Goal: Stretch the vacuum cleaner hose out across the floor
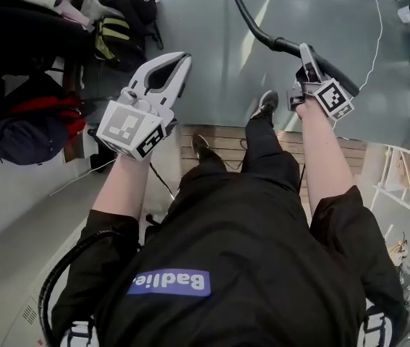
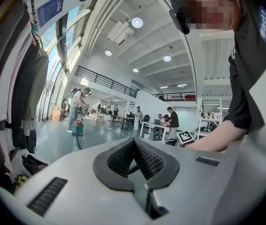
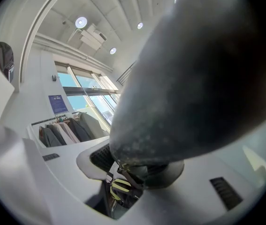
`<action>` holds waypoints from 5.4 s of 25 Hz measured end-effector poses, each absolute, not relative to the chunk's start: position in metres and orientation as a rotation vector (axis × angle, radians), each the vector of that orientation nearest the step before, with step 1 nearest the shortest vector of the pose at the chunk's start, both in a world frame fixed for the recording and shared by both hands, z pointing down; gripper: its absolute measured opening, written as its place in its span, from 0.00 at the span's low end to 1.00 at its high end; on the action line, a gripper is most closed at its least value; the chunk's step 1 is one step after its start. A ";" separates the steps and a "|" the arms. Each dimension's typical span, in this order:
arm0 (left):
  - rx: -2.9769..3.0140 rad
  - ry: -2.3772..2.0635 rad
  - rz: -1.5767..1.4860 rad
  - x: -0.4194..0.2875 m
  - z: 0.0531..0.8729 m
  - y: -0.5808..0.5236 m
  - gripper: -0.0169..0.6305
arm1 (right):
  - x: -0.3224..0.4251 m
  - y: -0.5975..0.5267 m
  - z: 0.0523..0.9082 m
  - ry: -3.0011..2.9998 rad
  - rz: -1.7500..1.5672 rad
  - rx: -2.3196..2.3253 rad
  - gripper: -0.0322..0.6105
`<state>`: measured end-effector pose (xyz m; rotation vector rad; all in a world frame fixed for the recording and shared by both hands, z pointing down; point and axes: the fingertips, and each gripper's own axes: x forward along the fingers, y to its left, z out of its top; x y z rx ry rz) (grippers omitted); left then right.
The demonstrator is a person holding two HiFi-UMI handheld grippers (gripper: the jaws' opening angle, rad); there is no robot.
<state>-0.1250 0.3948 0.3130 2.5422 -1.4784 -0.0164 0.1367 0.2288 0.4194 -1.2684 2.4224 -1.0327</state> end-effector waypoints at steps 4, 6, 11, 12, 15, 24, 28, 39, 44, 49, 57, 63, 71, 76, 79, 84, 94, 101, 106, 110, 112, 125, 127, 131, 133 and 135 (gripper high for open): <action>2.548 -1.459 0.027 -0.116 0.315 0.419 0.04 | 0.165 0.244 0.449 2.245 -1.112 -1.328 0.31; 2.546 -1.453 0.036 -0.110 0.317 0.427 0.04 | 0.184 0.251 0.467 2.165 -1.143 -1.371 0.31; 2.527 -1.425 0.083 -0.093 0.330 0.433 0.04 | 0.221 0.262 0.516 1.972 -1.215 -1.439 0.31; 2.523 -1.423 0.098 -0.087 0.332 0.432 0.04 | 0.229 0.267 0.530 1.924 -1.240 -1.444 0.31; 2.532 -1.395 0.140 -0.056 0.338 0.422 0.04 | 0.254 0.286 0.586 1.754 -1.333 -1.458 0.31; 2.498 -1.214 0.202 0.069 0.418 0.377 0.04 | 0.320 0.329 0.780 1.323 -1.540 -1.455 0.31; 2.469 -1.126 0.298 0.096 0.471 0.372 0.04 | 0.344 0.356 0.885 1.154 -1.587 -1.501 0.31; 2.478 -0.877 0.369 0.166 0.578 0.337 0.04 | 0.405 0.382 1.052 1.017 -1.677 -1.509 0.31; 2.462 -0.805 0.408 0.180 0.603 0.337 0.04 | 0.413 0.375 1.082 0.982 -1.713 -1.490 0.32; 2.425 -0.770 0.439 0.192 0.620 0.347 0.04 | 0.415 0.395 1.113 0.897 -1.755 -1.462 0.39; 2.417 -0.722 0.386 0.223 0.613 0.350 0.04 | 0.389 0.415 1.054 0.950 -1.867 -1.387 0.46; 2.435 -0.777 0.264 0.238 0.536 0.347 0.04 | 0.387 0.450 0.911 1.237 -1.994 -1.284 0.46; 2.425 -0.953 0.131 0.219 0.422 0.371 0.04 | 0.396 0.417 0.648 1.766 -1.867 -0.975 0.46; 2.409 -1.076 0.035 0.224 0.376 0.402 0.04 | 0.356 0.388 0.508 2.230 -1.671 -0.700 0.46; 2.438 -1.125 -0.023 0.215 0.350 0.406 0.04 | 0.326 0.378 0.431 2.618 -1.344 -0.607 0.46; 2.532 -1.084 0.021 0.196 0.313 0.427 0.04 | 0.287 0.407 0.341 2.904 -0.912 -0.614 0.46; 2.763 -0.951 0.065 0.188 0.267 0.476 0.04 | 0.233 0.467 0.245 3.091 -0.273 -0.566 0.24; 2.814 -0.946 0.037 0.184 0.248 0.499 0.04 | 0.218 0.498 0.231 3.131 -0.095 -0.513 0.10; 2.810 -0.985 0.015 0.176 0.237 0.505 0.04 | 0.206 0.508 0.223 3.122 -0.080 -0.443 0.06; 2.798 -1.019 0.030 0.174 0.239 0.506 0.04 | 0.205 0.508 0.226 3.129 -0.082 -0.432 0.06; 2.810 -1.015 0.026 0.174 0.240 0.507 0.04 | 0.205 0.507 0.226 3.128 -0.089 -0.427 0.06; 2.756 -1.067 0.054 0.173 0.257 0.507 0.04 | 0.209 0.511 0.237 3.165 -0.138 -0.406 0.06; 2.750 -1.066 0.058 0.174 0.258 0.507 0.04 | 0.212 0.511 0.236 3.153 -0.130 -0.405 0.06; 2.746 -1.072 0.056 0.174 0.259 0.505 0.04 | 0.215 0.512 0.238 3.148 -0.125 -0.418 0.06; 2.744 -1.076 0.057 0.175 0.259 0.505 0.04 | 0.217 0.512 0.238 3.146 -0.126 -0.422 0.06; 2.750 -1.076 0.066 0.177 0.260 0.506 0.04 | 0.218 0.513 0.238 3.145 -0.127 -0.426 0.06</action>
